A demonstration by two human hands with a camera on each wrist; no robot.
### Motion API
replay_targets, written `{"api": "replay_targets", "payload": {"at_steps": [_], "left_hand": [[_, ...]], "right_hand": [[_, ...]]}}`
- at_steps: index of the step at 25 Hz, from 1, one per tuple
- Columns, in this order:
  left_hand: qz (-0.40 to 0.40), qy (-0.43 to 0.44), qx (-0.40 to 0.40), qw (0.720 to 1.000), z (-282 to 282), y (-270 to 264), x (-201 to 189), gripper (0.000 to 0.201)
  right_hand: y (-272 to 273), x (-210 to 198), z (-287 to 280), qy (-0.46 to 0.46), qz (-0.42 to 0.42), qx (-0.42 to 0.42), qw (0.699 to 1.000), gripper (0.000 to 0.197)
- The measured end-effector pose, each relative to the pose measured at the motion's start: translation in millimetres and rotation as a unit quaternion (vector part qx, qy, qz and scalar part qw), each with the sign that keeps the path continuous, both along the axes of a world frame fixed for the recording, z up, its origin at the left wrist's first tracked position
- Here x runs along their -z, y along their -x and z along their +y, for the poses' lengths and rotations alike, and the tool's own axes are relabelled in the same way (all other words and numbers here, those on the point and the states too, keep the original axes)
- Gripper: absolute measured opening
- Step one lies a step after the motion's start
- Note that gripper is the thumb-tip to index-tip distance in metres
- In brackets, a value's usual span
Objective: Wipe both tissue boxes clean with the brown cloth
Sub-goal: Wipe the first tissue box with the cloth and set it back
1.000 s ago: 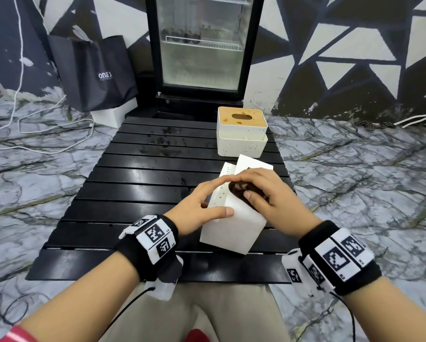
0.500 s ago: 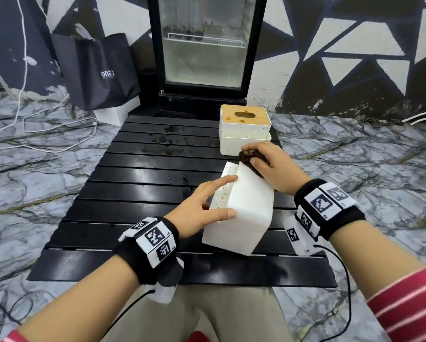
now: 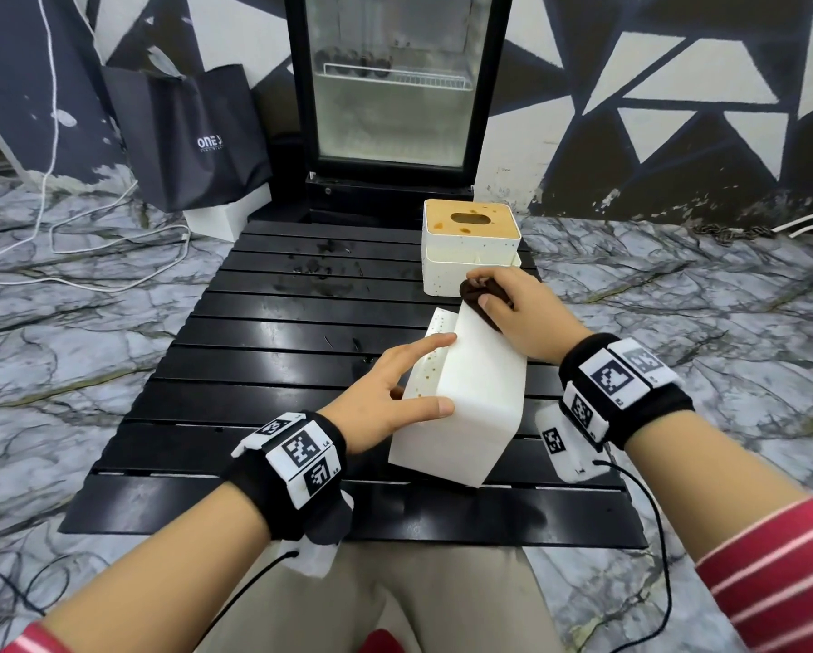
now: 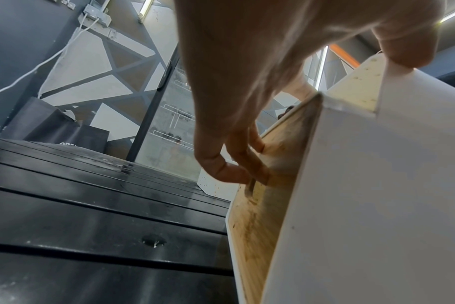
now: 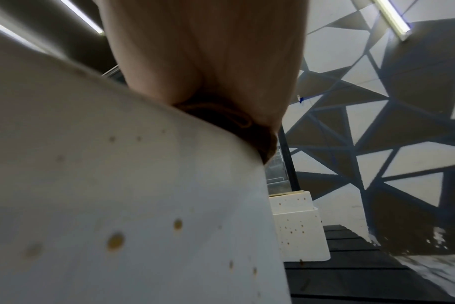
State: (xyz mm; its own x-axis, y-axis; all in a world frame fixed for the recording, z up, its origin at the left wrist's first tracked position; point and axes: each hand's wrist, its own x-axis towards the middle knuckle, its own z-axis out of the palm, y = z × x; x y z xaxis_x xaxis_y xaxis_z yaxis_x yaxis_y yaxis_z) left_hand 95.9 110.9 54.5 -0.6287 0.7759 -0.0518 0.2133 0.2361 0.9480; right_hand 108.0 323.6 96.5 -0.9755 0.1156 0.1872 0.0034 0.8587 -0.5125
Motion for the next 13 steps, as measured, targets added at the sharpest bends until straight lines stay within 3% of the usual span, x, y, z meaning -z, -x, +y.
{"api": "replay_targets", "payload": {"at_steps": [6,13], "left_hand": [[0.007,-0.003,-0.001,1.0,0,-2,0,0.059],[0.012,-0.004,-0.018,1.0,1,-5,2,0.059]], "right_hand": [[-14,10,-11,-0.029,0.032,0.005,0.999,0.037],[-62,22,-43,0.022,0.101,-0.007,0.995,0.035]]}}
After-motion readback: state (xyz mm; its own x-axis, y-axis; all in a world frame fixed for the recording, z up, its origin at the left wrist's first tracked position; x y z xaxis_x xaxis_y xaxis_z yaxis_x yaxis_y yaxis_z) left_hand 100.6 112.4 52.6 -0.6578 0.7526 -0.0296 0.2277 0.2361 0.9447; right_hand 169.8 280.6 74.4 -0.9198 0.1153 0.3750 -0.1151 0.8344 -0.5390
